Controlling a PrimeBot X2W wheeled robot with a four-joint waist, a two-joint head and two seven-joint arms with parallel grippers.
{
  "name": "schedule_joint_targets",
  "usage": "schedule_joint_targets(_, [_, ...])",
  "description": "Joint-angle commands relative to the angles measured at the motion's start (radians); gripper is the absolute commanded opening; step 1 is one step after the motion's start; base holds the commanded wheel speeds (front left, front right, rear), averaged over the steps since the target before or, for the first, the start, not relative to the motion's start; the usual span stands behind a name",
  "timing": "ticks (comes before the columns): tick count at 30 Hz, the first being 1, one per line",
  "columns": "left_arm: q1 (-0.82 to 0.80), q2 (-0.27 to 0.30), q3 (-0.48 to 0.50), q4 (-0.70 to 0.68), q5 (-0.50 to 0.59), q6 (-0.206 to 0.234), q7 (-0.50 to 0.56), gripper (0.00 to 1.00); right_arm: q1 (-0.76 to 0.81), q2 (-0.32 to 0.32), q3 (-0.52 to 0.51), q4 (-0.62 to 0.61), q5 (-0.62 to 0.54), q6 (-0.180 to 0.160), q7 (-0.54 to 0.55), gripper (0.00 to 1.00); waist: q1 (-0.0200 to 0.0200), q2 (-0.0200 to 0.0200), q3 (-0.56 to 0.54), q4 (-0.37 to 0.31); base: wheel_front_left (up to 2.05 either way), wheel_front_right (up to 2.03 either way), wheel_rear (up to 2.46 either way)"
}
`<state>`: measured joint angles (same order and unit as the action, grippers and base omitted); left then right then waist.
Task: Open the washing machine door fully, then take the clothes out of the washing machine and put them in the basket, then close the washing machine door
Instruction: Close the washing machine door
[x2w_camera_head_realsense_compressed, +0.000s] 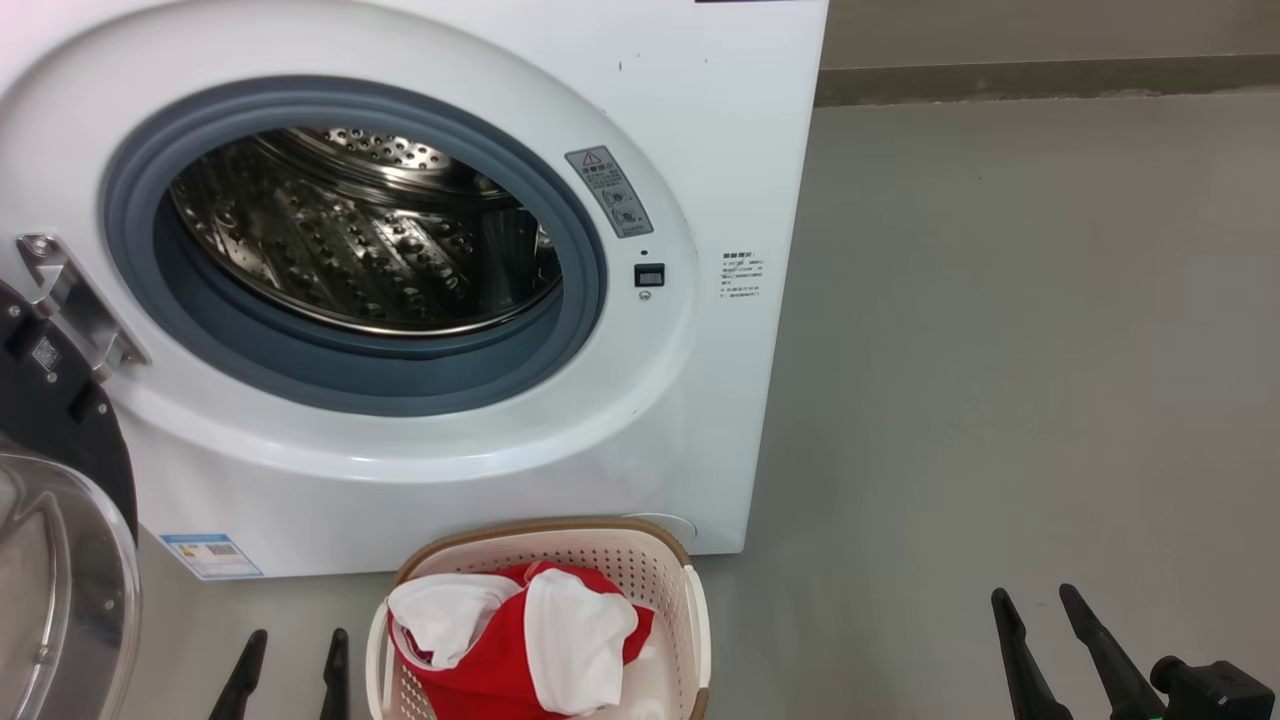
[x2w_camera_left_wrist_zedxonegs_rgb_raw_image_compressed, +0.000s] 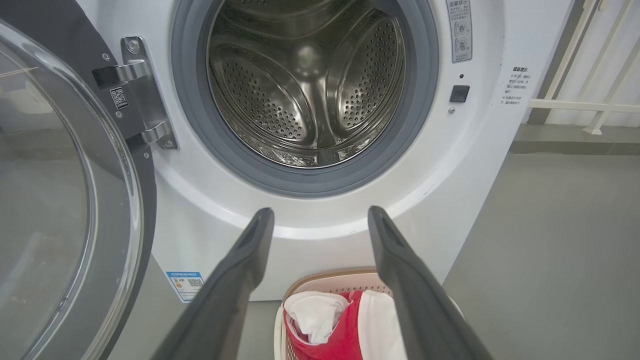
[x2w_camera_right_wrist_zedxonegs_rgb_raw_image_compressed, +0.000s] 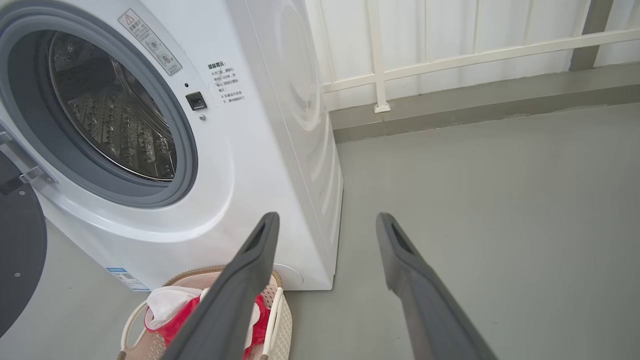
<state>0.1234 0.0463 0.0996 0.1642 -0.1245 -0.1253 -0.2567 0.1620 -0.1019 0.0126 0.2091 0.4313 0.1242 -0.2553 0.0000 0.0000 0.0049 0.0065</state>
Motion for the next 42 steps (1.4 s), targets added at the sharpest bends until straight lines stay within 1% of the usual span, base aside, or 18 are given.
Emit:
schedule_joint_targets(1, [-0.019, 0.004, 0.039, -0.031, 0.002, -0.005, -0.005, 1.00, -0.013, -0.016, 0.016, -0.025, 0.001, 0.007, -0.006, 1.00, 0.0000, 0.0000, -0.001, 0.001, 0.00, 0.00, 0.00])
schedule_joint_targets(9, [-0.017, 0.004, 0.033, -0.030, 0.004, 0.004, -0.005, 1.00, -0.010, -0.014, 0.016, -0.023, 0.002, 0.007, -0.006, 1.00, 0.0000, 0.0000, -0.007, 0.002, 0.00, 0.00, 0.00])
schedule_joint_targets(13, [-0.017, 0.004, 0.029, -0.026, 0.006, 0.015, -0.005, 1.00, -0.007, -0.014, 0.016, -0.023, 0.003, 0.007, -0.006, 1.00, 0.0000, 0.0000, -0.008, 0.004, -0.22, 0.22, 0.00])
schedule_joint_targets(30, [-0.011, 0.004, 0.017, -0.022, 0.004, 0.021, -0.005, 1.00, -0.001, -0.014, 0.018, -0.022, 0.002, 0.007, -0.006, 1.00, 0.0000, 0.0000, -0.008, 0.007, -1.11, 1.11, 0.00])
schedule_joint_targets(42, [-0.018, 0.004, 0.017, -0.015, -0.003, 0.031, -0.005, 1.00, -0.007, -0.015, 0.016, -0.018, 0.003, 0.007, -0.006, 1.00, 0.0000, 0.0000, -0.002, 0.009, -0.12, 0.12, 0.00])
